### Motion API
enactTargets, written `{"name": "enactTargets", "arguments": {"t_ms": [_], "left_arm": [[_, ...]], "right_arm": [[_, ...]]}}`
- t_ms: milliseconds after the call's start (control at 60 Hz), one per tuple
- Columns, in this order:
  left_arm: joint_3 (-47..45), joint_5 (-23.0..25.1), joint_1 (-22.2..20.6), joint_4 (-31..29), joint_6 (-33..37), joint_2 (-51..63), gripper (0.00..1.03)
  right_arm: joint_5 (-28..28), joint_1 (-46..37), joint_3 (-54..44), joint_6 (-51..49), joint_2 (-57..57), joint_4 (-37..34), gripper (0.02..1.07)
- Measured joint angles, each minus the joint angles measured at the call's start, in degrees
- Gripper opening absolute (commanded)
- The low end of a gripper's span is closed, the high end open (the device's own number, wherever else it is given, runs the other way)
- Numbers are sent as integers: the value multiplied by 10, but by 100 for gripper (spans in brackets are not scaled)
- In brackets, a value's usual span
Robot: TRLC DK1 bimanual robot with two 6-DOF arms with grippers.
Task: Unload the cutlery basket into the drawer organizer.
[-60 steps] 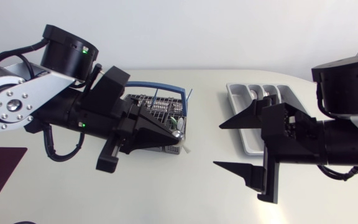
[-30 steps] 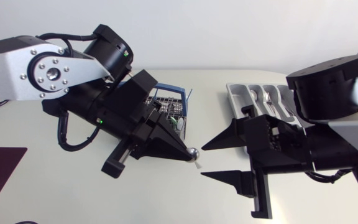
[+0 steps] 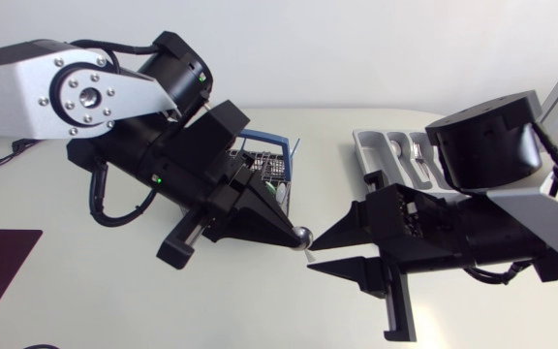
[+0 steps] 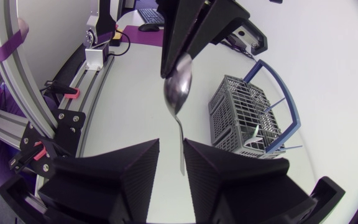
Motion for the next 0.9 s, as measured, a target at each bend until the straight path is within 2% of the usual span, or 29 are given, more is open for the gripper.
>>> {"name": "enactTargets", "arguments": {"t_ms": [317,383,450,767,800,867,900], "left_arm": [[9,0,-5,-8,7,0,8],[9,0,-5,-8,9,0,8],[9,1,-5,-10,11,0,8],[0,8,-6,-13,36,0,10],[0,9,-6,-12,37,0,14],[-2,9,-6,-6,39,0,32],[-3,9,-5,-2,39,0,37]], "right_arm": [[-3,0,1,-1,9,15,25],[-2,0,1,-1,10,15,20],[-2,0,1,-1,10,15,7],[-2,0,1,-4,9,14,7],[-2,0,1,-6,9,14,7],[-1,0,1,-6,8,14,7],[0,0,-1,-6,8,12,7]]}}
